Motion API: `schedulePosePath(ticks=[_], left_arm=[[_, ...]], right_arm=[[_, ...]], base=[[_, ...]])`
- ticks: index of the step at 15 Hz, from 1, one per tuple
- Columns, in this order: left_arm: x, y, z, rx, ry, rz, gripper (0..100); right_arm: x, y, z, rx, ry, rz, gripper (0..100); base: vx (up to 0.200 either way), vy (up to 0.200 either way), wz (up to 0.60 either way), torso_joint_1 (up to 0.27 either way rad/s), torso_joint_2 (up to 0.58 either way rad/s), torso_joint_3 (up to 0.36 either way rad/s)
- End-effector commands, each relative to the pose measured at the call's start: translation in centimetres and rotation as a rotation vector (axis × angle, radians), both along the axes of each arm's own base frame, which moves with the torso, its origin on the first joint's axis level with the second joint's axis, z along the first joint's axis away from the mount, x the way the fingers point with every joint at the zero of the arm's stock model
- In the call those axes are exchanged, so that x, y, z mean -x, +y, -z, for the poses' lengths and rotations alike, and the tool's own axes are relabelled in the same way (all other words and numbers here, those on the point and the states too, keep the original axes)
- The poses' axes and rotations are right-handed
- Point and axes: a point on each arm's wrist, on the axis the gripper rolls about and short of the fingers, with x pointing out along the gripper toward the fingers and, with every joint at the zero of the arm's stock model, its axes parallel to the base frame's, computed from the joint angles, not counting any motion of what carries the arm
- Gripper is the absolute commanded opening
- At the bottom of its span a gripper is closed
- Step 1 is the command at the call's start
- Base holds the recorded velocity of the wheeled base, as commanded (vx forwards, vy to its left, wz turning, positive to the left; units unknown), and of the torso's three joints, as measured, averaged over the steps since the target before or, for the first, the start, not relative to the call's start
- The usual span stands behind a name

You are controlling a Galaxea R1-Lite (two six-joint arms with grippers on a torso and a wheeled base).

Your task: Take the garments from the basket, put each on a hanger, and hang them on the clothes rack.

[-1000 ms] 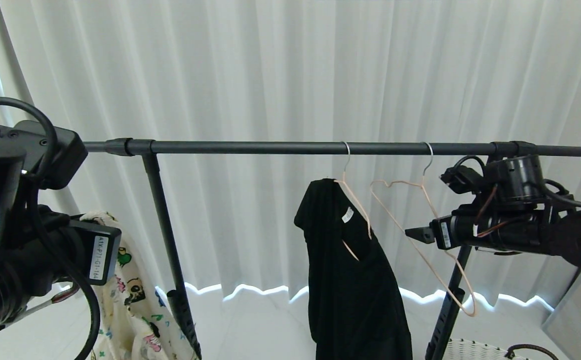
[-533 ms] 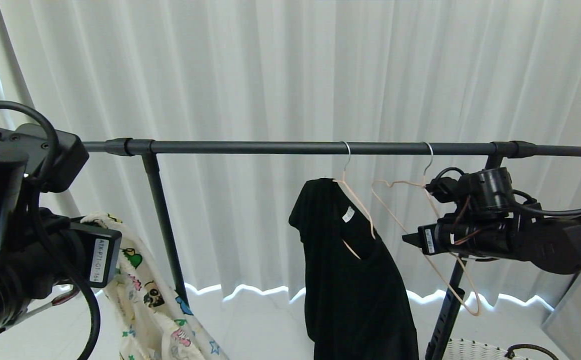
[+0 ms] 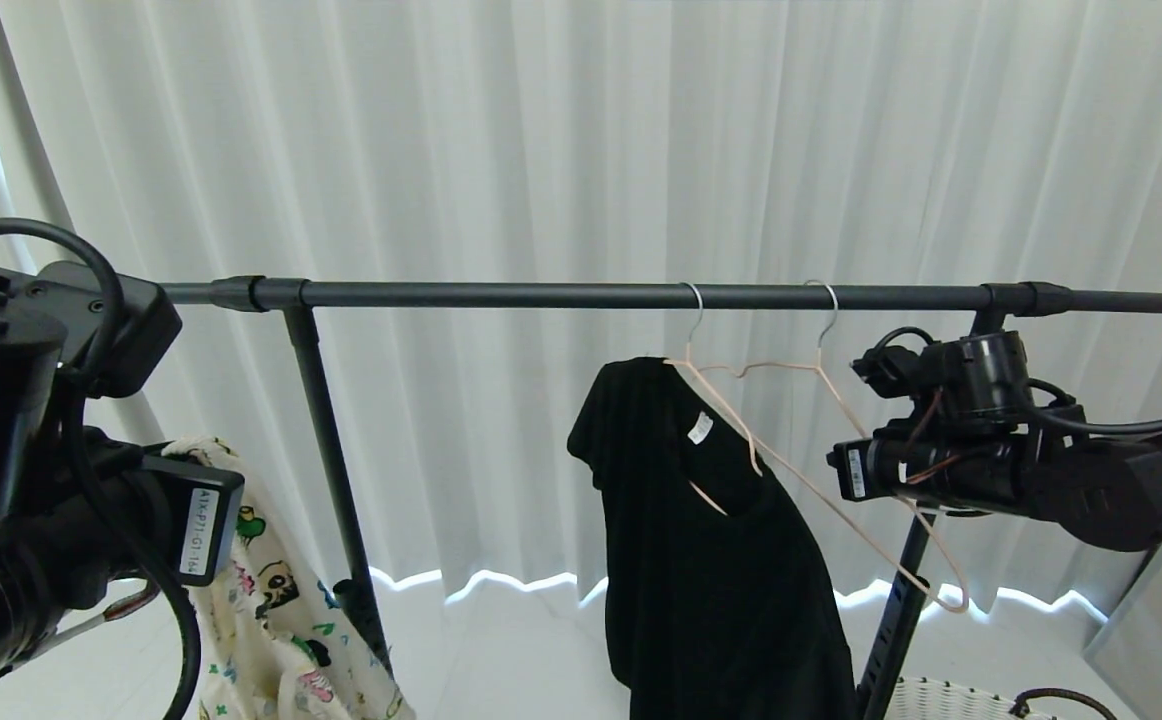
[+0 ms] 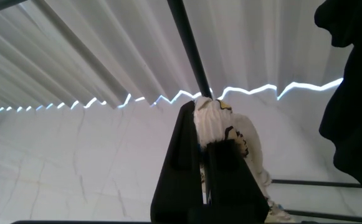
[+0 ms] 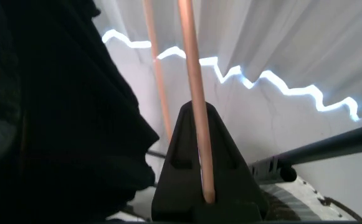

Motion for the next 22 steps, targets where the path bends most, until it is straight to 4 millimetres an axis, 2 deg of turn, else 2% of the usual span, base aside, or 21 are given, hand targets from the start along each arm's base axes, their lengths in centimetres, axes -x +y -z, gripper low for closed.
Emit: schedulePosePath(ticks=[1,4,7,9,13,17,19,22], left_arm=[[0.0,0.0,0.0,0.001,-0.001,0.0,0],[0.0,0.0,-0.1,0.004,-0.007,-0.001,0],[0.0,0.0,0.0,0.004,-0.006,-0.003,0],[0.0,0.0,0.0,0.001,-0.005,-0.003,0],[-0.2,-0.1,-0.3,0.021,-0.032,-0.005,0],[-0.1,-0.1,0.6,-0.007,-0.01,-0.011,0],[-0.1,-0.1,0.8,-0.018,-0.005,-0.016,0],[0.0,0.0,0.9,-0.018,-0.004,-0.017,0]], right_arm=[[0.3,-0.1,-0.8,-0.016,-0.026,0.002,0],[1.6,-0.7,-2.5,-0.051,-0.064,0.012,0],[3.2,-0.9,-3.1,-0.071,-0.116,-0.004,0],[3.7,-1.0,-2.8,-0.096,-0.212,0.007,0],[5.2,-1.3,-2.4,-0.092,-0.264,0.047,0],[8.9,-3.6,-2.7,-0.056,-0.29,0.05,0],[10.4,-4.5,-2.7,-0.046,-0.302,0.05,0],[11.5,-5.0,-3.2,-0.044,-0.332,0.045,0]], base=[[0.0,0.0,0.0,0.0,0.0,0.0],[0.0,0.0,0.0,0.0,0.0,0.0],[0.0,0.0,0.0,0.0,0.0,0.0],[0.0,0.0,0.0,0.0,0.0,0.0],[0.0,0.0,0.0,0.0,0.0,0.0],[0.0,0.0,0.0,0.0,0.0,0.0],[-0.2,0.0,0.0,0.002,0.0,0.007],[-0.2,0.0,0.0,0.007,0.0,0.001]])
